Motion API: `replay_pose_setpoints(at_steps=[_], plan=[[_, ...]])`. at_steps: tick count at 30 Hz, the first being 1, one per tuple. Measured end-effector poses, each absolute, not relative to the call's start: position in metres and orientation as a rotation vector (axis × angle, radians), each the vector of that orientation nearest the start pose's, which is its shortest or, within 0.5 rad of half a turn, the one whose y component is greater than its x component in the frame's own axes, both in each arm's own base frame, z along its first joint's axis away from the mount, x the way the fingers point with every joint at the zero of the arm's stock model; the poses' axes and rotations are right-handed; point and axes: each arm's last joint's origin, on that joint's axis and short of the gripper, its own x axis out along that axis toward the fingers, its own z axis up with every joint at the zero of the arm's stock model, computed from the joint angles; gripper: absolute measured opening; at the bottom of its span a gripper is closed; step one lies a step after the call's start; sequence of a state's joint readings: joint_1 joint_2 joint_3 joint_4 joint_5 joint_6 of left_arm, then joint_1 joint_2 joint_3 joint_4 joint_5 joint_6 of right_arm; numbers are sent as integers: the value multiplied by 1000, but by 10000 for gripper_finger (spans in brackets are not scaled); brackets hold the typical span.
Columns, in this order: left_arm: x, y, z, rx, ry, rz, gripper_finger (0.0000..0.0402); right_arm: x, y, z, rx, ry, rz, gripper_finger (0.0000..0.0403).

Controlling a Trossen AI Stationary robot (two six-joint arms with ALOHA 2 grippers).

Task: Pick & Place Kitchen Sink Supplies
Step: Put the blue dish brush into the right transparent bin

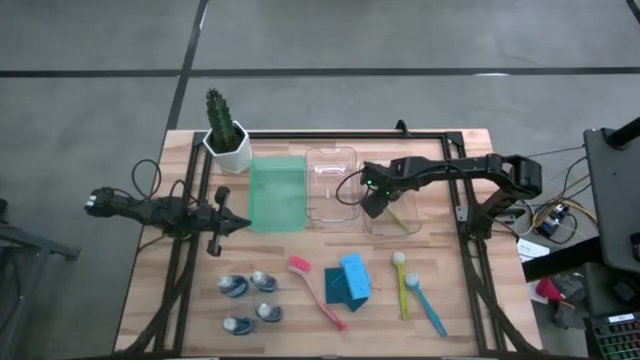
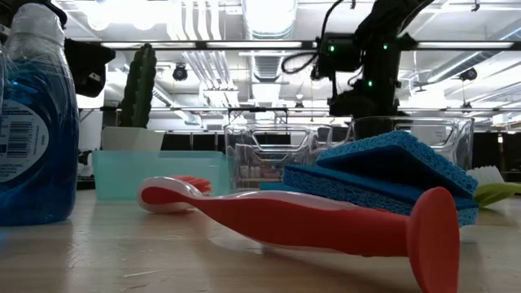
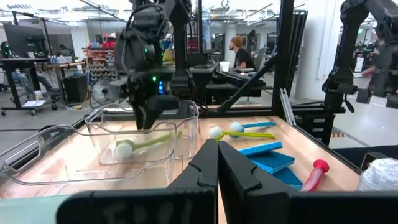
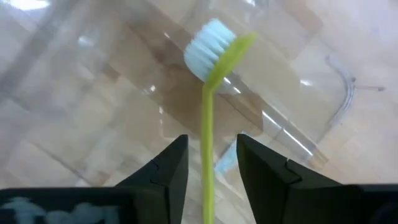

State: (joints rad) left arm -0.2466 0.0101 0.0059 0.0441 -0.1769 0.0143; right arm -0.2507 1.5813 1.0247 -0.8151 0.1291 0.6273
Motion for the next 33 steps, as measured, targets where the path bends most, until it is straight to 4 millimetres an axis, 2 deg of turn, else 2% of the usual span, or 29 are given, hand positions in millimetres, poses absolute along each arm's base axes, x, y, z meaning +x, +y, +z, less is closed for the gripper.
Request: replay_pose_setpoints(at_steps=[13,24,33], plan=[[96,-19,169,6,-39,-69,3,254,-61,246,629,1093,-655,122],[96,-19,169,6,-38,-70,3,237,-29,269,678,1037,-509,104],[96,-19,169,7,-34,-69,3,234,5,272,688,1042,-442,90]])
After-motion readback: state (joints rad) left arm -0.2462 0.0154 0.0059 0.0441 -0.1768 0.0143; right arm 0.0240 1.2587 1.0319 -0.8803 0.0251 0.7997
